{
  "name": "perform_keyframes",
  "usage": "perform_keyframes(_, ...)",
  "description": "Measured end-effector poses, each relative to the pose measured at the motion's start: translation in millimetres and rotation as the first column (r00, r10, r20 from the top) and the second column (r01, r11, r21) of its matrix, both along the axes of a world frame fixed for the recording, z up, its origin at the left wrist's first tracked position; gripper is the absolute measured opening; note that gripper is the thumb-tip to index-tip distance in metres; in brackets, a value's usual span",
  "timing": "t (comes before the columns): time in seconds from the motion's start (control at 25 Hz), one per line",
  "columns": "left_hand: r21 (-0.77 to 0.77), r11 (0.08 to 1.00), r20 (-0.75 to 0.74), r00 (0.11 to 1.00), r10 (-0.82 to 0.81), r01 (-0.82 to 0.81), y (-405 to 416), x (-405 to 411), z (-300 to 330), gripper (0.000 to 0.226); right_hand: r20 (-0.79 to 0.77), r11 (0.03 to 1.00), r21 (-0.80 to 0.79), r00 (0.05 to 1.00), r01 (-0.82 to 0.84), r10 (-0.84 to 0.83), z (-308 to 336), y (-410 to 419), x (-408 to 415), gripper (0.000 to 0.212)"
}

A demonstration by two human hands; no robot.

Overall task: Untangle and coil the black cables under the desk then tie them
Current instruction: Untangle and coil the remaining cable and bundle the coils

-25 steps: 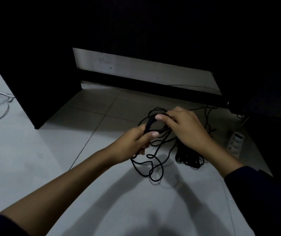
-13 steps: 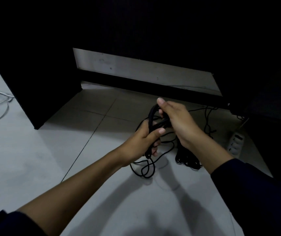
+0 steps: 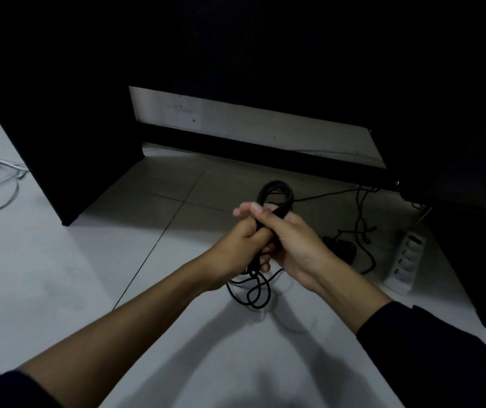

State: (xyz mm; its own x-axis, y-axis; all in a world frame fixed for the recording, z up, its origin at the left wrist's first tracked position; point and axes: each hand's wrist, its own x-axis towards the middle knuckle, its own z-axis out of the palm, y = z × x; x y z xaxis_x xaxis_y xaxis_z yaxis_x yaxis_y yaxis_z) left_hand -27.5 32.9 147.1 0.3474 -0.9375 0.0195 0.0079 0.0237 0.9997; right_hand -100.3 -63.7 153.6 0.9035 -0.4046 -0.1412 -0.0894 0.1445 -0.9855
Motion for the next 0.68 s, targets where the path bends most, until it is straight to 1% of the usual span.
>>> perform_keyframes(0.04, -0.002, 1.000, -0.008, 1.000, -0.018, 0.018, 0, 0, 3, 0.015, 0.026, 1.000, -0.020, 1.000, -0.001, 0.001, 0, -1, 0, 0.033)
perform_keyframes(0.12, -0.006, 0.999, -0.018, 0.999, -0.049, 0.049, -2, 2, 7, 0.018, 0.059, 0.996, -0.088, 0.998, 0.005, 0.001, 3, -3, 1, 0.030)
perform_keyframes(0.2, 0.022, 0.997, 0.015, 0.998, -0.069, 0.069, -3, 5, 6, 0.013, 0.091, 0.995, -0.097, 0.996, 0.014, -0.005, 7, -7, 2, 0.029)
perform_keyframes(0.28, 0.084, 0.991, 0.061, 0.992, -0.109, 0.104, 1, 4, -1, 0.006, 0.127, 1.000, -0.014, 0.992, 0.021, -0.019, 9, -12, 4, 0.028)
perform_keyframes(0.36, 0.153, 0.978, 0.101, 0.982, -0.159, 0.143, 8, 4, -12, 0.014, 0.146, 0.996, 0.070, 0.987, 0.064, -0.073, 8, -13, 6, 0.024)
perform_keyframes(0.4, 0.194, 0.968, 0.165, 0.968, -0.189, 0.156, 10, 6, -17, 0.017, 0.145, 0.991, 0.085, 0.983, 0.102, -0.114, 6, -13, 8, 0.024)
perform_keyframes(0.44, 0.241, 0.958, 0.278, 0.935, -0.221, 0.155, 13, 9, -21, 0.019, 0.147, 0.985, 0.092, 0.977, 0.144, -0.156, 5, -13, 9, 0.024)
perform_keyframes(0.48, 0.288, 0.949, 0.427, 0.869, -0.250, 0.131, 14, 12, -26, 0.021, 0.150, 0.978, 0.095, 0.969, 0.184, -0.197, 5, -15, 10, 0.024)
perform_keyframes(0.52, 0.321, 0.943, 0.573, 0.774, -0.268, 0.089, 15, 15, -30, 0.022, 0.149, 0.971, 0.098, 0.961, 0.219, -0.232, 6, -17, 10, 0.024)
perform_keyframes(0.56, 0.343, 0.938, 0.670, 0.685, -0.285, 0.054, 17, 17, -33, 0.023, 0.141, 0.966, 0.093, 0.957, 0.243, -0.254, 7, -19, 11, 0.024)
perform_keyframes(0.6, 0.360, 0.932, 0.714, 0.633, -0.299, 0.034, 19, 19, -36, 0.024, 0.133, 0.963, 0.076, 0.955, 0.257, -0.265, 8, -22, 10, 0.023)
perform_keyframes(0.64, 0.366, 0.930, 0.714, 0.632, -0.301, 0.029, 23, 22, -40, 0.025, 0.126, 0.965, 0.045, 0.957, 0.258, -0.262, 9, -25, 10, 0.023)
perform_keyframes(0.68, 0.356, 0.934, 0.693, 0.660, -0.289, 0.035, 27, 25, -42, 0.024, 0.118, 0.969, 0.007, 0.962, 0.248, -0.247, 9, -27, 9, 0.023)
